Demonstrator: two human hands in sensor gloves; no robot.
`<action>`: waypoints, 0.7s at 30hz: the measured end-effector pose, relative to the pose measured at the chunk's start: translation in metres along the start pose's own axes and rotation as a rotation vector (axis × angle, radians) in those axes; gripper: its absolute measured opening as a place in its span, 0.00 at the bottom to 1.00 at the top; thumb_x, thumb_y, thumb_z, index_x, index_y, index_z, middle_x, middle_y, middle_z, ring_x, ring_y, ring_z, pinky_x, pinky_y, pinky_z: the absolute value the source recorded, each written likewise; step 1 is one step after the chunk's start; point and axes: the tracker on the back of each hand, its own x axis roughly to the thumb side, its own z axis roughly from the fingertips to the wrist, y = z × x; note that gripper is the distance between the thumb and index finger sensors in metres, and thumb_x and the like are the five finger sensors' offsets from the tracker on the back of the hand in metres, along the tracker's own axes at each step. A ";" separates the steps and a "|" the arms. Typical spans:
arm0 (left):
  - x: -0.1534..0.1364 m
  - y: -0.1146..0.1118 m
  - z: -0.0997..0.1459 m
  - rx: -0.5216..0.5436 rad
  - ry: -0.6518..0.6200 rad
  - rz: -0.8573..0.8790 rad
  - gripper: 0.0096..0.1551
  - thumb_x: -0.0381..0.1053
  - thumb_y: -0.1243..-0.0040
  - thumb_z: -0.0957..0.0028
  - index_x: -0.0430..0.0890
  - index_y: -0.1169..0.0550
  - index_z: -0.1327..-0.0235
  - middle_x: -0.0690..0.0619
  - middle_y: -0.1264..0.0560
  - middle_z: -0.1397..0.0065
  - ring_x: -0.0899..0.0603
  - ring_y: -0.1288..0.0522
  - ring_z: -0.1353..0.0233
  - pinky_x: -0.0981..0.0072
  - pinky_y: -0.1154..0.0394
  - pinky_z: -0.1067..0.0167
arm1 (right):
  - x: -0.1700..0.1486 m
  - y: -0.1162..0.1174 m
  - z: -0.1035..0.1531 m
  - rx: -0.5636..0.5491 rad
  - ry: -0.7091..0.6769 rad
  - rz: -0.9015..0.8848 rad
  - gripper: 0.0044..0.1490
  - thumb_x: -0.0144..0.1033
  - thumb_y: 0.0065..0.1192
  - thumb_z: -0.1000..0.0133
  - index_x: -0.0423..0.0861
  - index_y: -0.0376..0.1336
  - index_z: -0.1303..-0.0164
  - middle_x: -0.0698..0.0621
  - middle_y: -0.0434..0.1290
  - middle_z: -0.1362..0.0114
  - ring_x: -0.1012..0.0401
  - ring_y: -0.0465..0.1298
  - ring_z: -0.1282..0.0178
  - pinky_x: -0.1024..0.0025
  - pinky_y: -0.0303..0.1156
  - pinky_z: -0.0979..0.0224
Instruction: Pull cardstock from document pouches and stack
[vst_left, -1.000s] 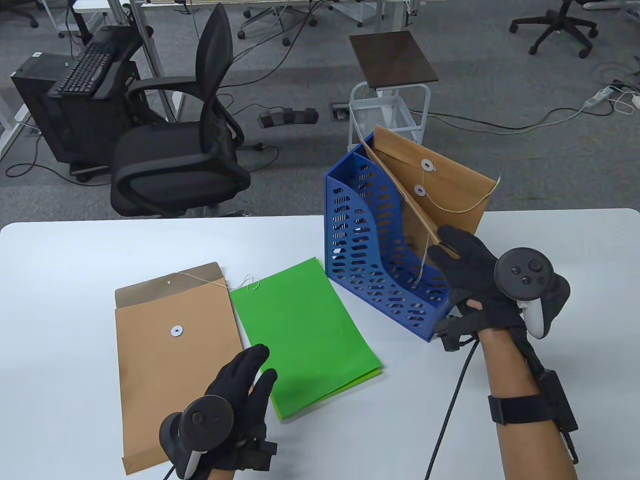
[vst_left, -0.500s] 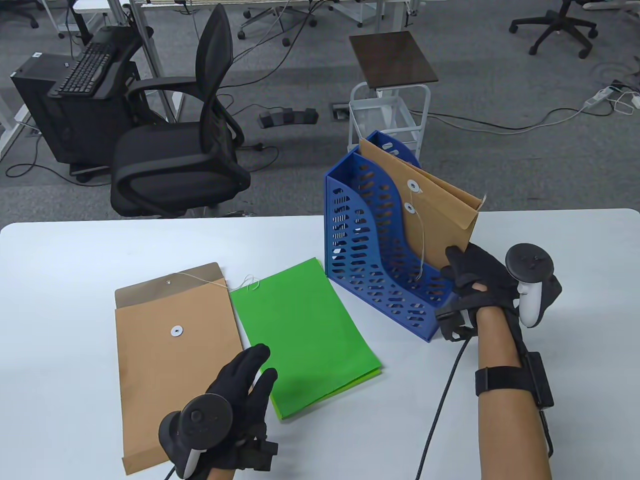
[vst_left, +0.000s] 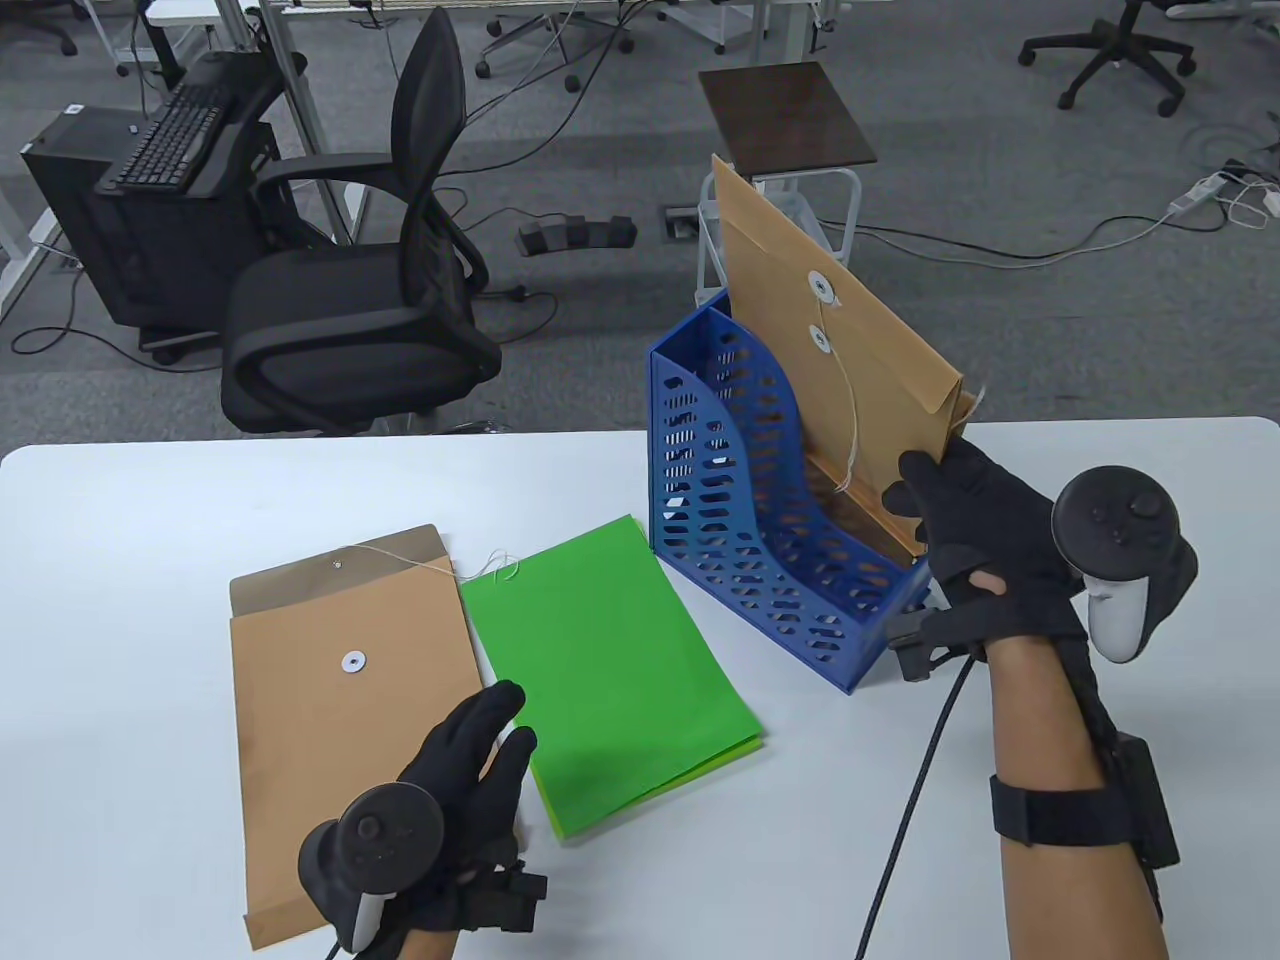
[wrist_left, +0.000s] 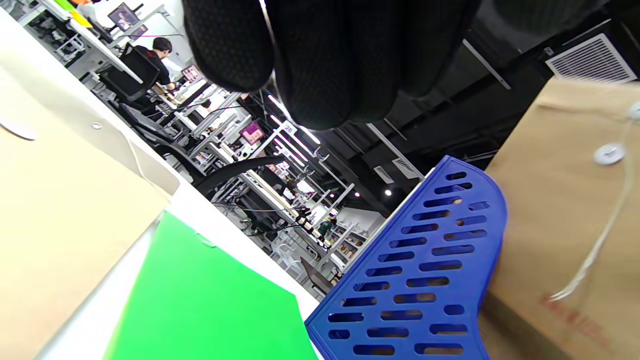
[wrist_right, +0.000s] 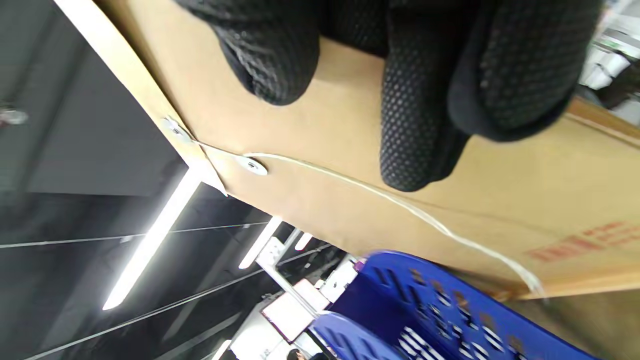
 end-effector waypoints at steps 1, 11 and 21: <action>-0.001 0.000 0.000 0.000 0.007 0.004 0.33 0.70 0.47 0.49 0.60 0.24 0.32 0.57 0.22 0.26 0.48 0.20 0.28 0.49 0.24 0.32 | 0.011 -0.003 0.004 -0.011 -0.032 0.012 0.28 0.42 0.68 0.44 0.46 0.72 0.35 0.43 0.79 0.31 0.50 0.87 0.48 0.55 0.82 0.52; -0.009 0.008 -0.001 0.011 0.031 0.080 0.33 0.71 0.47 0.49 0.61 0.25 0.31 0.57 0.22 0.25 0.48 0.20 0.27 0.49 0.24 0.31 | 0.102 -0.020 0.076 -0.163 -0.434 0.104 0.28 0.42 0.67 0.44 0.46 0.72 0.35 0.44 0.82 0.35 0.52 0.88 0.52 0.57 0.82 0.54; -0.017 0.026 -0.006 -0.059 -0.068 0.339 0.54 0.82 0.42 0.63 0.64 0.37 0.21 0.60 0.31 0.17 0.48 0.30 0.18 0.46 0.32 0.23 | 0.044 0.047 0.100 0.246 -0.338 -0.079 0.31 0.44 0.62 0.43 0.46 0.67 0.30 0.52 0.84 0.43 0.58 0.86 0.61 0.64 0.81 0.58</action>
